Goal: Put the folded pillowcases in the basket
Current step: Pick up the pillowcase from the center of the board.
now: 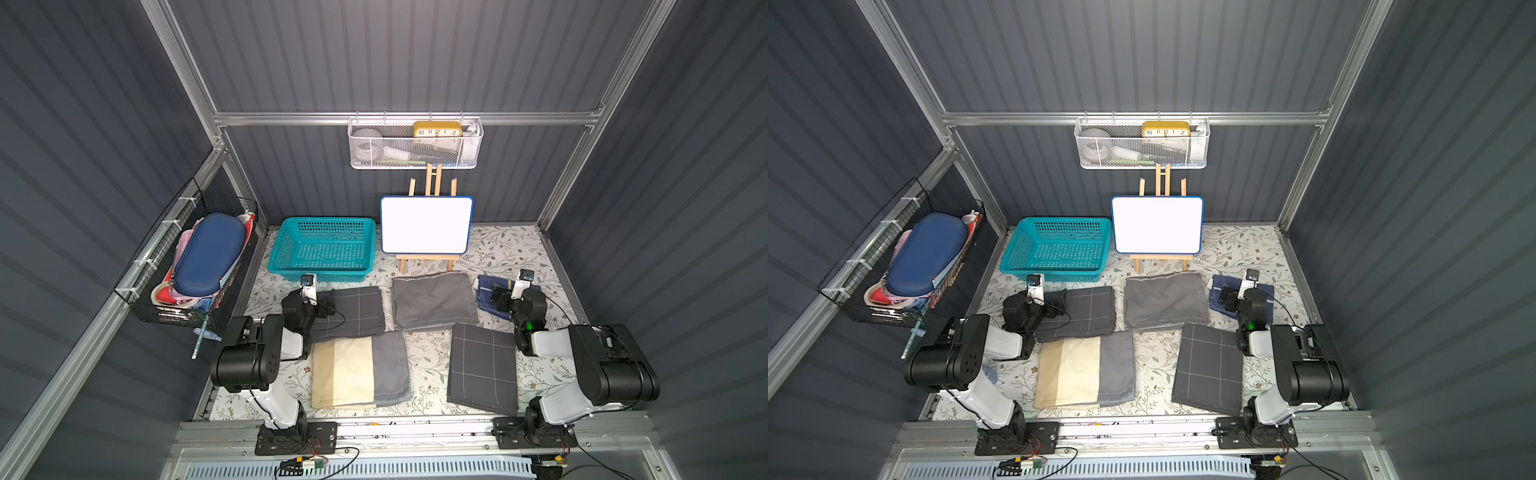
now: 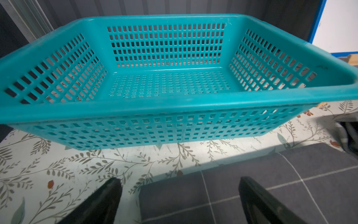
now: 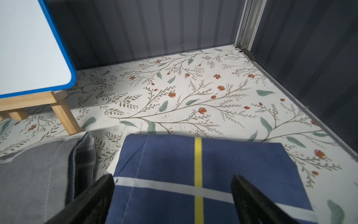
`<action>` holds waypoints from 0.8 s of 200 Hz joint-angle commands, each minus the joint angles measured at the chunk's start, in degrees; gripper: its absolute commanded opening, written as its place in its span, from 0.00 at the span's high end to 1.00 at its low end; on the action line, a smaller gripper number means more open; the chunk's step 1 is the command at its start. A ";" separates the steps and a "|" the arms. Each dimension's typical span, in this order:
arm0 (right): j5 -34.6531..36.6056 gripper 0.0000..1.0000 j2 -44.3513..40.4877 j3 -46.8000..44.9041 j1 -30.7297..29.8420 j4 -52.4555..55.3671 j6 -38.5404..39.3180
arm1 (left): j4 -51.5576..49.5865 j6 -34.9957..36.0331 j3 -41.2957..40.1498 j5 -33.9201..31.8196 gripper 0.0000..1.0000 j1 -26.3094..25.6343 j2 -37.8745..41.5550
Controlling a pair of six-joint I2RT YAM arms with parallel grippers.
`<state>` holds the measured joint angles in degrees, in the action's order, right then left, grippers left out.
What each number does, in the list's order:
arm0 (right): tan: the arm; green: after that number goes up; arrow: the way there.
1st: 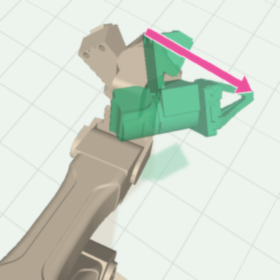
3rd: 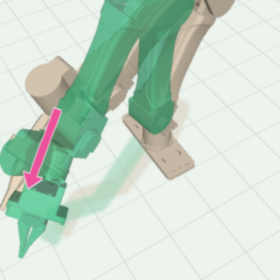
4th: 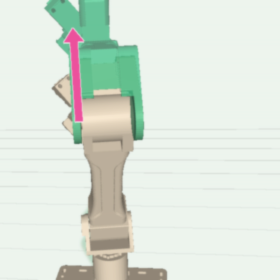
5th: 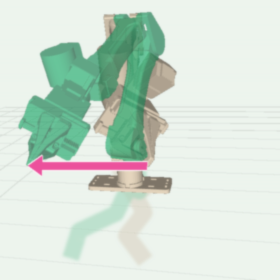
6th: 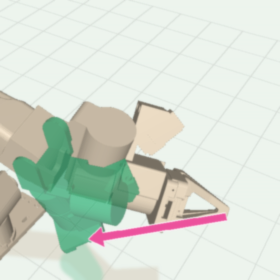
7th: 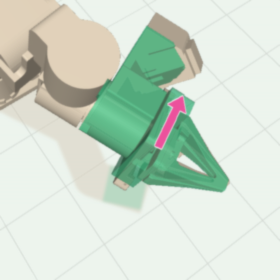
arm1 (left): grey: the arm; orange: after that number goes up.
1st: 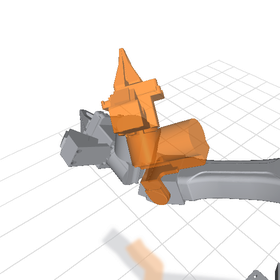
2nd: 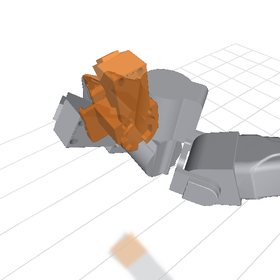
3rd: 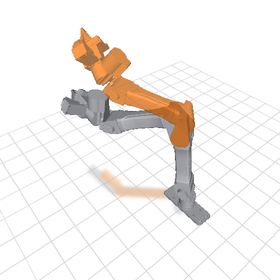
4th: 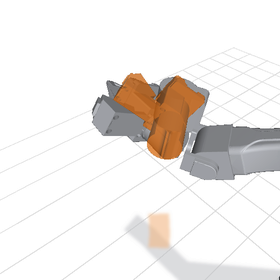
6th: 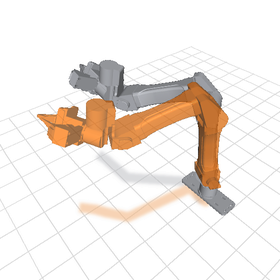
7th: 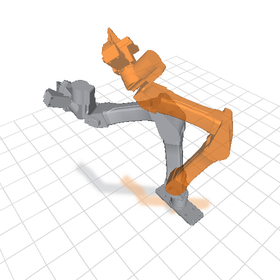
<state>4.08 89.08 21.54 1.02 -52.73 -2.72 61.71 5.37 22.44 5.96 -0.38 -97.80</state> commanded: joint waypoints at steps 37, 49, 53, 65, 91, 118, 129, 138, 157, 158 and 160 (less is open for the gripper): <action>-3.11 0.01 -2.05 -1.12 -0.22 -1.64 1.45 | 4.43 -0.21 -4.21 -1.90 0.00 -0.23 5.53; -2.35 0.01 -4.11 -1.49 -0.52 -0.65 1.57 | 4.73 -0.28 -5.38 -2.74 0.01 -0.48 7.45; -2.05 0.01 -4.69 -1.50 -0.64 -0.13 1.60 | 4.67 -0.19 -5.70 -3.17 0.00 -0.67 8.38; -0.68 0.01 -7.36 -1.05 -1.08 3.47 1.93 | 2.82 0.29 -6.00 -4.49 0.00 -1.39 11.86; 0.30 0.01 -13.59 1.08 -2.26 13.41 1.97 | -5.47 0.14 -3.85 -5.82 0.00 -2.85 21.03; 0.89 0.01 -20.96 3.42 -3.28 20.01 -0.20 | -15.65 -5.19 0.94 -4.36 0.00 -2.96 28.92; -0.95 0.01 -25.16 5.77 -3.33 26.22 -2.41 | -19.99 -7.73 3.33 -2.59 0.00 -3.00 31.42; -2.57 0.01 -28.68 8.31 -3.30 32.17 -4.39 | -24.57 -10.43 5.61 -1.27 0.00 -2.96 33.71; -2.71 0.01 -34.58 14.60 -3.38 44.90 -10.20 | -35.70 -19.65 11.33 -0.89 0.00 -2.96 37.45; -2.60 0.01 -34.85 14.90 -3.34 45.52 -10.38 | -36.40 -20.15 11.67 -0.79 0.00 -2.96 37.56; -2.48 0.01 -35.18 15.63 -3.31 46.91 -11.25 | -37.74 -21.02 12.33 -0.53 0.00 -2.96 37.94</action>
<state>2.55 60.71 29.04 -2.00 -24.25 -5.58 42.06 -2.44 27.70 2.83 -3.14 -64.58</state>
